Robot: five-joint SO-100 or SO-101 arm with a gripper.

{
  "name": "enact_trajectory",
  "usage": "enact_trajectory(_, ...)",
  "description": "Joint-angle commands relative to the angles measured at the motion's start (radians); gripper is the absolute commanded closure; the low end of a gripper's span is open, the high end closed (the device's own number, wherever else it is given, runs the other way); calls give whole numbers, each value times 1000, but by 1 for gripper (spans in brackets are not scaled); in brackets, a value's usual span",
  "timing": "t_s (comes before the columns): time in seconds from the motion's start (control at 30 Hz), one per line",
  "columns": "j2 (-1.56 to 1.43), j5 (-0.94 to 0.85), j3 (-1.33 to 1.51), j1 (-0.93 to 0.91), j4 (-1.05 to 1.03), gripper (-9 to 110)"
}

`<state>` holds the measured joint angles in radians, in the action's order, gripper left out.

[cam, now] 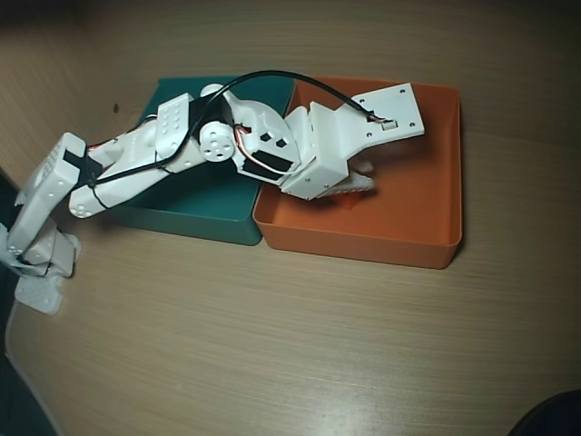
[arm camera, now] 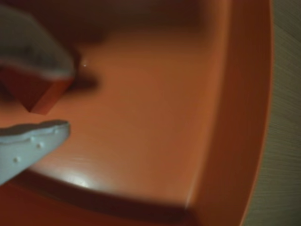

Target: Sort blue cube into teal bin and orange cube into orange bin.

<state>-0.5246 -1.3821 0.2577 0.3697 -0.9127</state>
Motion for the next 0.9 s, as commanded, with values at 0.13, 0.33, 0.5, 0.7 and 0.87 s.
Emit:
enact_trajectory(0.13, -110, -2, -67, -9, -2, 106)
enact_trajectory(0.33, -265, -2, 60, -49, -2, 107)
enact_trajectory(0.5, -474, -3, 296, -87, -2, 107)
enact_trajectory(0.7, -752, -3, 612, -161, 0, 107)
enact_trajectory(0.87, -969, -5, 879, -212, 0, 107)
